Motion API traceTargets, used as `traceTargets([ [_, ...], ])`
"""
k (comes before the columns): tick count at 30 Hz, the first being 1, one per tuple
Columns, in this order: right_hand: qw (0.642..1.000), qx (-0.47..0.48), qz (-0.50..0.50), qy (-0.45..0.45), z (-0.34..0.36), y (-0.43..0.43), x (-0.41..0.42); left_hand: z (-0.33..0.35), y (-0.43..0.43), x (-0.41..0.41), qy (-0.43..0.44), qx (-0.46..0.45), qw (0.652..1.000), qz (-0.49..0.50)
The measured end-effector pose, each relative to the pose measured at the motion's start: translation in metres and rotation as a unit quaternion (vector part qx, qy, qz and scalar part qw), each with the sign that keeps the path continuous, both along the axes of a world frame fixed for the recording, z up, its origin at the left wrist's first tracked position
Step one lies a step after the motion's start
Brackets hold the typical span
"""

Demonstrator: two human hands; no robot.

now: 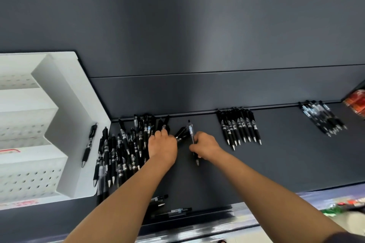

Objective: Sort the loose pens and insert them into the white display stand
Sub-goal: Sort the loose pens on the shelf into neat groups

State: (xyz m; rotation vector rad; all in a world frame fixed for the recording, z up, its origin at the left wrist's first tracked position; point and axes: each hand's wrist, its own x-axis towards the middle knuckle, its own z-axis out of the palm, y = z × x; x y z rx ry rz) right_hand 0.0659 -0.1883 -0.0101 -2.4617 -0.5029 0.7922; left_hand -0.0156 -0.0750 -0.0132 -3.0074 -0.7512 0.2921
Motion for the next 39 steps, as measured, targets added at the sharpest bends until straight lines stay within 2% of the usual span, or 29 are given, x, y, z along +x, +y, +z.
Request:
traceTargets([
  [7, 0.998, 0.041, -0.029, 0.030, 0.009, -0.003, -0.010, 0.017, 0.015, -0.017, -0.083, -0.009, 0.996, -0.014],
  [12, 0.998, 0.050, 0.010, 0.039, 0.015, 0.004, -0.028, 0.026, 0.013, -0.045, -0.109, -0.028, 0.994, -0.002],
  [16, 0.996, 0.086, 0.018, 0.033, 0.016, -0.002, -0.042, 0.027, 0.006, -0.076, -0.081, -0.138, 0.987, 0.029],
  [19, 0.992, 0.122, 0.009, 0.032, 0.015, -0.013, -0.052, 0.029, -0.002, -0.103, -0.045, -0.172, 0.983, 0.051],
  [24, 0.988, 0.148, 0.006, 0.047, 0.011, -0.029, -0.069, 0.027, -0.009, -0.140, -0.004, -0.185, 0.980, 0.076],
  [28, 0.987, 0.148, 0.024, 0.051, 0.009, -0.037, -0.077, 0.021, -0.018, -0.150, 0.034, -0.159, 0.985, 0.066],
  [32, 0.990, 0.131, 0.027, 0.042, 0.006, -0.044, -0.077, 0.018, -0.020, -0.140, 0.038, -0.123, 0.990, 0.053],
  [37, 0.993, 0.117, 0.009, 0.025, 0.004, -0.049, -0.063, 0.013, -0.016, -0.119, 0.064, -0.131, 0.989, 0.015],
  [39, 0.994, 0.111, 0.002, 0.018, 0.003, -0.049, -0.058, 0.013, -0.015, -0.107, 0.044, -0.158, 0.986, 0.026],
])
